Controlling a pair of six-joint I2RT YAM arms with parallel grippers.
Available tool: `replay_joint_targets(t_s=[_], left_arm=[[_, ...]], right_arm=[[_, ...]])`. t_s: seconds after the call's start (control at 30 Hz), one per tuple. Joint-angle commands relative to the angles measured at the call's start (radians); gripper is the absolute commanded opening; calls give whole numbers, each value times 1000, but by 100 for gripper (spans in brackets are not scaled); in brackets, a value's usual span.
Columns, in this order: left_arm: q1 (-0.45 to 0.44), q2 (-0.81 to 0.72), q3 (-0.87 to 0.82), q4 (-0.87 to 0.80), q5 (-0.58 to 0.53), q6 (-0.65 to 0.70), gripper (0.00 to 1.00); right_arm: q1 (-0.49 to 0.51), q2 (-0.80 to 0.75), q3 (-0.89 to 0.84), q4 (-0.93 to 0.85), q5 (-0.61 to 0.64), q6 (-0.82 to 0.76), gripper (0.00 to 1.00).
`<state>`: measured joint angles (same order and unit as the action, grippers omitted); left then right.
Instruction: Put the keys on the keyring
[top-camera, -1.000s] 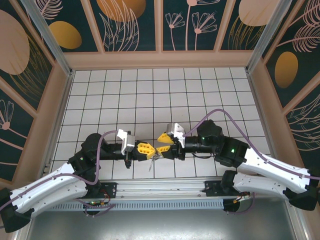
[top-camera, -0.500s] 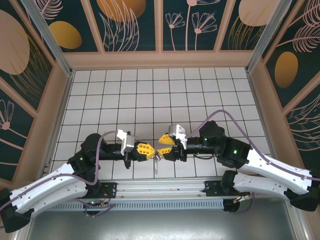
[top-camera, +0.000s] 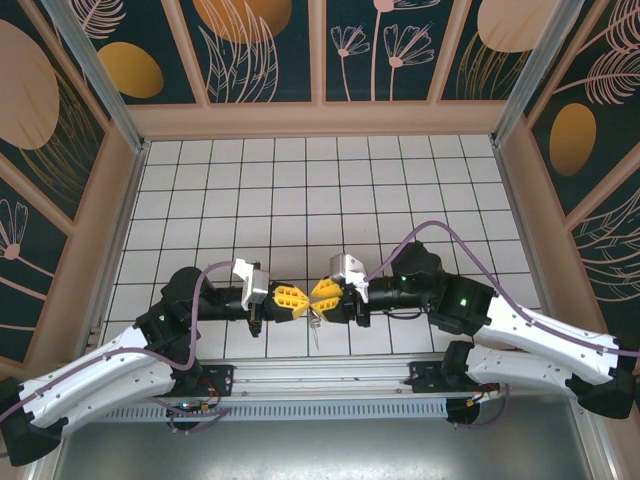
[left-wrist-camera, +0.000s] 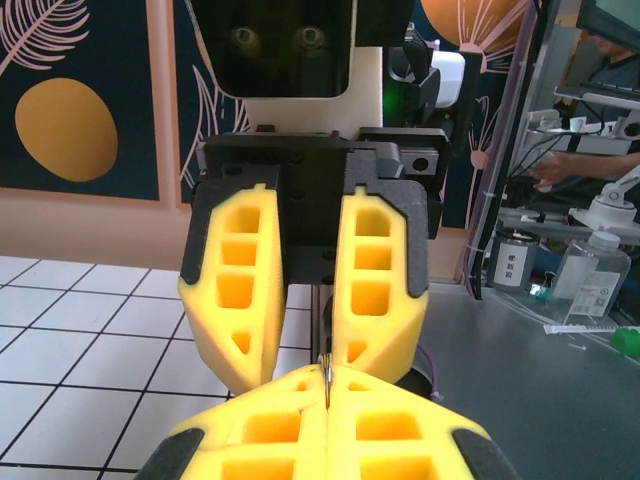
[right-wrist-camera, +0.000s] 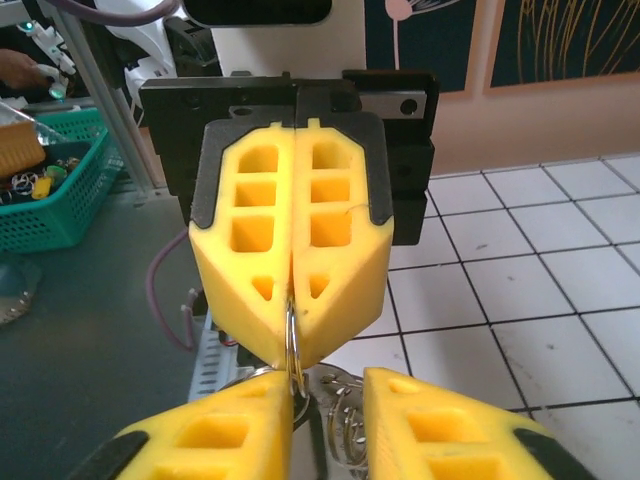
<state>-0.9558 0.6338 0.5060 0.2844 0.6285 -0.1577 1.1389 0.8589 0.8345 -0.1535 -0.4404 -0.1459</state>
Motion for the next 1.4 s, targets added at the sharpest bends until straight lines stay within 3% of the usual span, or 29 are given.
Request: replay_joint_targets(t_s=[0.0, 0.13, 0.27, 0.53, 0.7, 0.9, 0.97, 1.07, 1.37], left_arm=[[-3, -8, -4, 38, 8, 18, 0], [-4, -2, -3, 37, 9, 20, 0], [-4, 4, 0, 19, 7, 27, 0], [-4, 14, 41, -97, -53, 48, 0], [-4, 47, 106, -270, -142, 96, 15], [-4, 137, 189, -417, -166, 149, 21], [-4, 161, 206, -441, -166, 162, 17], [-4, 189, 224, -452, -138, 173, 0], [-4, 146, 198, -360, -92, 143, 0]], right_arm=[[6, 1, -11, 39, -15, -7, 23], [7, 7, -11, 43, -17, -7, 18], [9, 3, -13, 55, -8, -12, 0], [10, -32, -20, 42, 21, -19, 0], [10, 17, 57, -126, 81, -44, 0], [10, 87, 177, -332, 162, -86, 0], [11, 98, 201, -368, 166, -94, 0], [11, 98, 219, -384, 161, -101, 0], [10, 88, 192, -336, 160, -82, 0]])
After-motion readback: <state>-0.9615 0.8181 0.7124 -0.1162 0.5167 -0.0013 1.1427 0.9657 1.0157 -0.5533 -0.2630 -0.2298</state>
